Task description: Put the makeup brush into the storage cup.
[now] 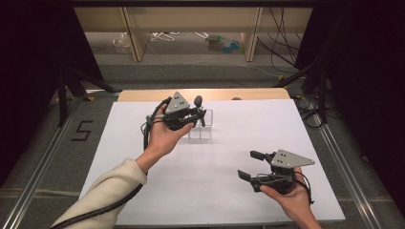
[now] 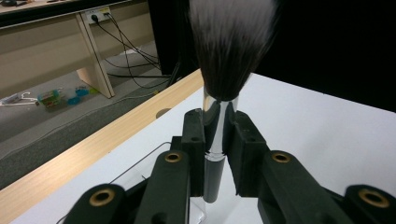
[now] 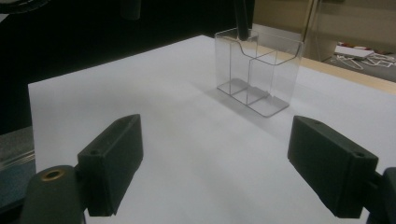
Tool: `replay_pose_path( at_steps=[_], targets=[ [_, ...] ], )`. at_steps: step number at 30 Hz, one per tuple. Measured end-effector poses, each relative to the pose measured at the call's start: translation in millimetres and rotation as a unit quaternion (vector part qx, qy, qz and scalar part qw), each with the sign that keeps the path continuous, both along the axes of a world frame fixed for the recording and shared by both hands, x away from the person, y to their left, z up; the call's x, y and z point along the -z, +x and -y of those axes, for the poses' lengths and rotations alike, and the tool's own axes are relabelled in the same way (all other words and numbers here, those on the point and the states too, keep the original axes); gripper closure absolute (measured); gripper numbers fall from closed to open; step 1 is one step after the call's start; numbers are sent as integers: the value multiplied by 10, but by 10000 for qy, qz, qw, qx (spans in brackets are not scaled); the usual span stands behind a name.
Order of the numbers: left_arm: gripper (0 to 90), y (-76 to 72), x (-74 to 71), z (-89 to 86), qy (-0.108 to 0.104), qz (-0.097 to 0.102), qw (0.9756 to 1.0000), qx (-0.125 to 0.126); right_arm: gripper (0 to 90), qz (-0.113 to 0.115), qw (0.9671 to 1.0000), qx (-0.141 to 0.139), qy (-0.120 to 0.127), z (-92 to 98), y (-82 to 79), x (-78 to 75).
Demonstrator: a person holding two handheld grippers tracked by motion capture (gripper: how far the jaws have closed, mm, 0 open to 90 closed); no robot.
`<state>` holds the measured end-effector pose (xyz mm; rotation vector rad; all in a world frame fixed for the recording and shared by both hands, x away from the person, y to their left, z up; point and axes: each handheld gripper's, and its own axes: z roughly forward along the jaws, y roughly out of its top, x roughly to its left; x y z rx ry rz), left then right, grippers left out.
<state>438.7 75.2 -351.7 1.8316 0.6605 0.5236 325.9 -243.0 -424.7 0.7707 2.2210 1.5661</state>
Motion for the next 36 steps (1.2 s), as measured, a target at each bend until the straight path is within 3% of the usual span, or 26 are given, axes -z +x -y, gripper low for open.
replay_pose_path(
  at_steps=[17,36],
  targets=[
    [776,48,-9,25,25,25,10000,-2,191,66,9998,-71,147,-18,17,20],
    [776,129,15,40,20,-9,10000,-49,192,27,9999,-50,85,-12,13,18]
  ],
)
